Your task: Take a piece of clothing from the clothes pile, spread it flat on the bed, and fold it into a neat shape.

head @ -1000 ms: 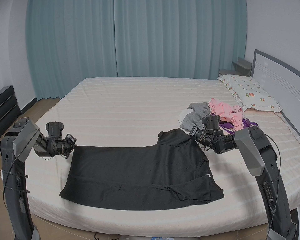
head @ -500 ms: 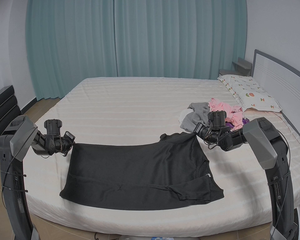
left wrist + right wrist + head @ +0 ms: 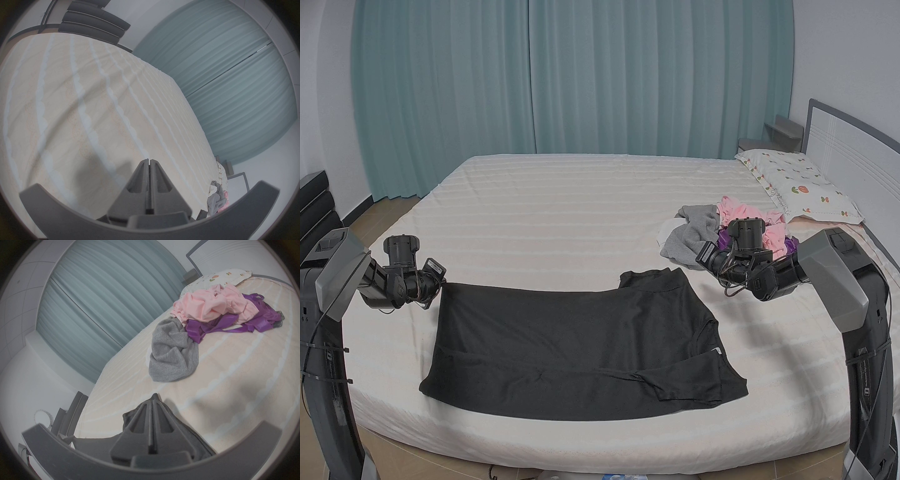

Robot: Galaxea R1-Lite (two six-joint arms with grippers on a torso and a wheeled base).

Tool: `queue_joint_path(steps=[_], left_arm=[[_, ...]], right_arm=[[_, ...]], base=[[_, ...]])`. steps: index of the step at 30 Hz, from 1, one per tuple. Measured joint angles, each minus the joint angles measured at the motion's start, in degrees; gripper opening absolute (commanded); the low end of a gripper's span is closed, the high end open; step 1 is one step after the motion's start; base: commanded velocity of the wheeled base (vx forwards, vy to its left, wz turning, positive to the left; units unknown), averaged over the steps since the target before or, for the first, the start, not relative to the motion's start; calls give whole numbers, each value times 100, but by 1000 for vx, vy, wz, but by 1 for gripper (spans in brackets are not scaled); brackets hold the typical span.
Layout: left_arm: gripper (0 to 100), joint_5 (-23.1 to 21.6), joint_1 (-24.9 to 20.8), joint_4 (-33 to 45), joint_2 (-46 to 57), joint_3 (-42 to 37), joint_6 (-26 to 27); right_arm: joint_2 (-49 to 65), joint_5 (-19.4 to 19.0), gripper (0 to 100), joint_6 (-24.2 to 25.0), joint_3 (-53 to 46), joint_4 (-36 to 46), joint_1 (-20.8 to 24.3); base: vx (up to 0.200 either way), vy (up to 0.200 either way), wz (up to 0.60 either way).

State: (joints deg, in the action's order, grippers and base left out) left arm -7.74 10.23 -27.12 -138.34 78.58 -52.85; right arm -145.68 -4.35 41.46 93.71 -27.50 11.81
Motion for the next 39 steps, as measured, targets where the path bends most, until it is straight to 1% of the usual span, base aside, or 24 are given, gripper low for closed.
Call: queue_joint_path(steps=[4, 5, 10, 16, 19, 20, 29, 39], left_arm=[[0, -6, 2, 0, 0, -5, 5], [0, -6, 2, 0, 0, -5, 5], [0, -22, 2, 4, -4, -6, 5], [0, -27, 2, 11, -20, -11, 2], [0, -27, 2, 11, -35, -11, 5], [0, -27, 2, 11, -39, -11, 5], [0, -35, 2, 0, -66, -6, 16], [0, -27, 2, 0, -67, 0, 20]], right_arm=[[-46, -119, 0, -18, 6, 57, 15], [-77, -152, 100, -35, 26, 93, 23], [-267, -227, 100, -82, 318, 312, 74], [-619, -210, 100, -119, 861, 429, 150], [-818, -199, 100, -213, 1103, 455, 179], [-873, -191, 0, -235, 1163, 457, 188], [-1152, -188, 0, -224, 1420, 441, 201], [-1067, -189, 0, -172, 1269, 430, 180]], base=[[0, 0, 0], [0, 0, 0], [0, 0, 0], [0, 0, 0], [0, 0, 0], [0, 0, 0], [0, 0, 0], [0, 0, 0]])
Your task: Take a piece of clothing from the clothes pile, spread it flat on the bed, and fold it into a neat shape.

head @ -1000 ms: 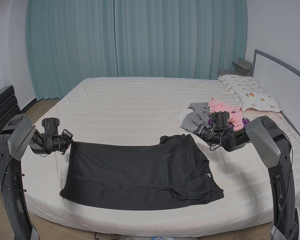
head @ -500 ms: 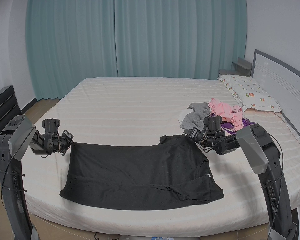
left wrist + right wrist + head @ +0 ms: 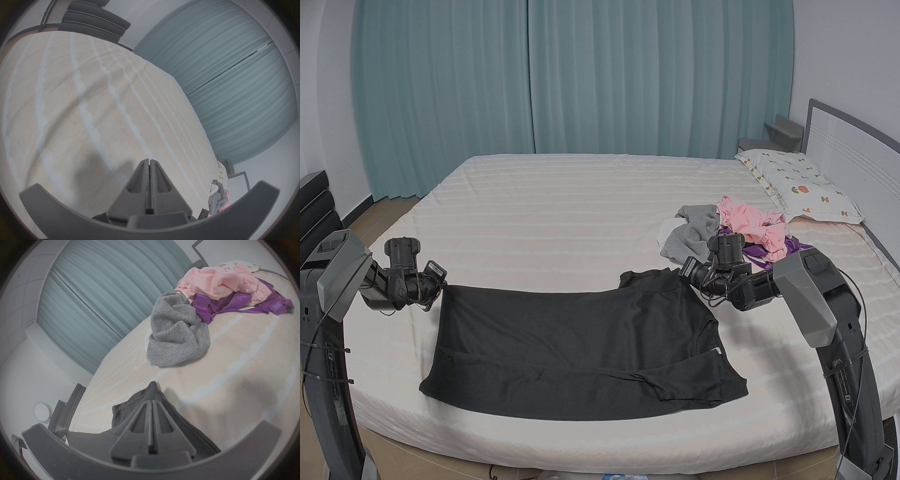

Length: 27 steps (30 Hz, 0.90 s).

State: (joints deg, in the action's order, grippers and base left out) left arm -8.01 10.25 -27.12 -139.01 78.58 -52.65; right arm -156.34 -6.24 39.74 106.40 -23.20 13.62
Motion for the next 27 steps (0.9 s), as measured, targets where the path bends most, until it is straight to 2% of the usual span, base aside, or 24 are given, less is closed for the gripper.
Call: queue_joint_path(steps=[12, 22, 27], left_arm=[[0, 0, 0, 4, 10, -39, -1], [0, 2, 0, 0, 28, -111, 2], [0, 0, 0, 0, 30, -122, 2]], right_arm=[[551, -90, 0, 165, -852, -176, -52], [1084, -475, 0, 150, -1921, -663, -122], [1139, -508, 0, 132, -1936, -625, -169]], base=[[0, 0, 0], [0, 0, 0], [0, 0, 0]])
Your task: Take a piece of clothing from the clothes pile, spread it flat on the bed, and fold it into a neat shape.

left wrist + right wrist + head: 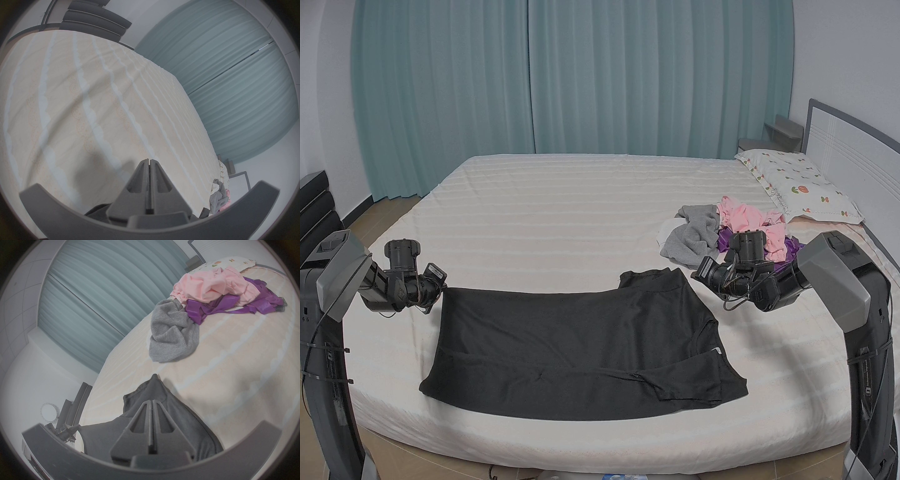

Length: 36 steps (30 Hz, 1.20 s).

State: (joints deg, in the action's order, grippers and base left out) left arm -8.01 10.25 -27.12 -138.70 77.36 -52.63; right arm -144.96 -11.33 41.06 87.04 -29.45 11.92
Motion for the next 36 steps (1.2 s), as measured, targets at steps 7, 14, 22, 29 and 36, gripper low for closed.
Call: queue_joint_path(steps=[7, 14, 22, 29, 36], left_arm=[[0, 0, 0, -5, 0, -40, 0], [0, 0, 0, -9, -10, -51, 7], [0, -6, 0, -11, -22, -11, 11], [0, -1, 0, -9, -24, -2, 18], [0, -4, 0, -11, -21, 4, 35]], right_arm=[[-336, 30, 100, -44, 739, 277, 56], [-877, 211, 100, -68, 1549, 463, 113], [-1259, 263, 0, -80, 1916, 491, 100], [-1348, 383, 0, -124, 1957, 466, 94], [-1240, 449, 0, -102, 1803, 479, 69]], base=[[0, 0, 0], [0, 0, 0], [0, 0, 0], [0, 0, 0], [0, 0, 0]])
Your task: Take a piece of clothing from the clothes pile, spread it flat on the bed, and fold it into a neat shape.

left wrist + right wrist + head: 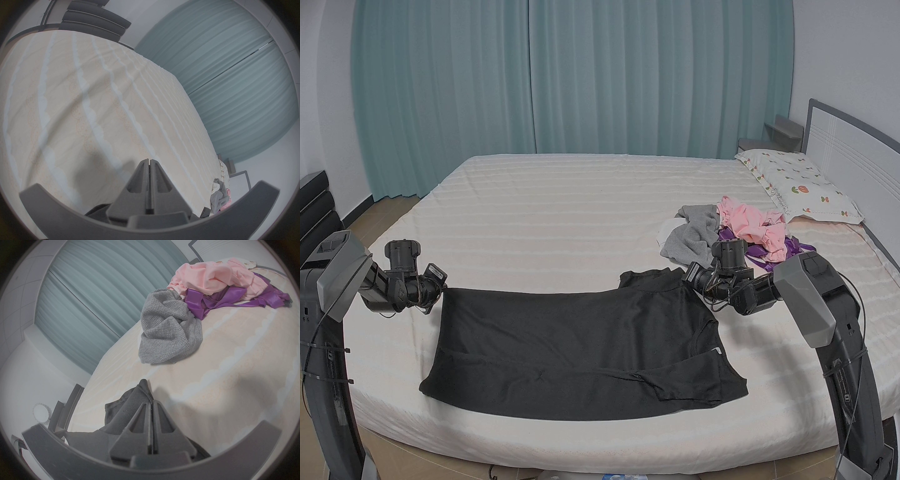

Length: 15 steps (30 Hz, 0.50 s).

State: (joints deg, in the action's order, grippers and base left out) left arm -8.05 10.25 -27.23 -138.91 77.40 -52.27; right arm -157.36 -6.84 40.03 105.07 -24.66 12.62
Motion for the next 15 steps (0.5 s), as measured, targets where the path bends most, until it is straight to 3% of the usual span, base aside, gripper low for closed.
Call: queue_joint_path(steps=[15], left_arm=[[0, 15, 7, 9, 148, 72, 9]], right_arm=[[1017, -174, 0, 85, -1558, -670, -201]], base=[[0, 0, 0]])
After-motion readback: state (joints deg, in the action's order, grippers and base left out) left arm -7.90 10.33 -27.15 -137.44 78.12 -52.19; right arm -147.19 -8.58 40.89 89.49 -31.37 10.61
